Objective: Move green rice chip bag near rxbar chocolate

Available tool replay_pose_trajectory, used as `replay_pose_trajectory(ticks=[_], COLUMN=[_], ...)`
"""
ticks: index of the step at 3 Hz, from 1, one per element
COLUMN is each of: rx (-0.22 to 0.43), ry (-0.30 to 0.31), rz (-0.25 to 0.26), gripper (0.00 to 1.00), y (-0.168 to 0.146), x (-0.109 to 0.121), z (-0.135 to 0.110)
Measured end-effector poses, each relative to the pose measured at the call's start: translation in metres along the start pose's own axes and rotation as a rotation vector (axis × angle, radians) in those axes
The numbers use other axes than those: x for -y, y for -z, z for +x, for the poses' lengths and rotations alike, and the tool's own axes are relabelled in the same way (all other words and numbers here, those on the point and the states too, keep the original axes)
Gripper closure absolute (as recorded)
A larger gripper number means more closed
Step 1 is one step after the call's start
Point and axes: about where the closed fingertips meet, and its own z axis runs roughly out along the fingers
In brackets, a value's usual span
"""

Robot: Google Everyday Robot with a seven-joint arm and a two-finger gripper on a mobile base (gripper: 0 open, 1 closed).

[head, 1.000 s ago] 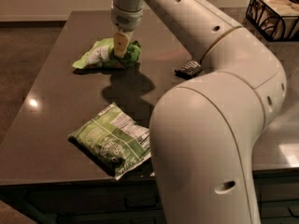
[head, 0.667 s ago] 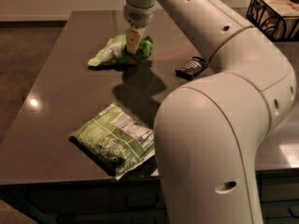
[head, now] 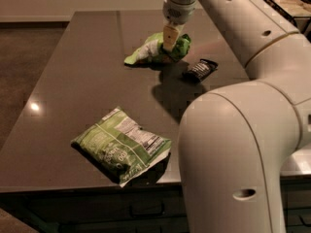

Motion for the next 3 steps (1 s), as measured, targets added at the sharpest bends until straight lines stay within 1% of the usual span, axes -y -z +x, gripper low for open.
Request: replay_pose_trajectory(ticks=[1,2,3], rx=[0.006,0.031,0.035], ry=[-0.055,-0.085,-0.084], rz=[-0.022,-0.059,-0.057], gripper=[0.83,0.60,0.36], y=[-0.001,-0.005,-0.008], x=[0.006,0.002,0.003], z=[0.028,0.039,0.037])
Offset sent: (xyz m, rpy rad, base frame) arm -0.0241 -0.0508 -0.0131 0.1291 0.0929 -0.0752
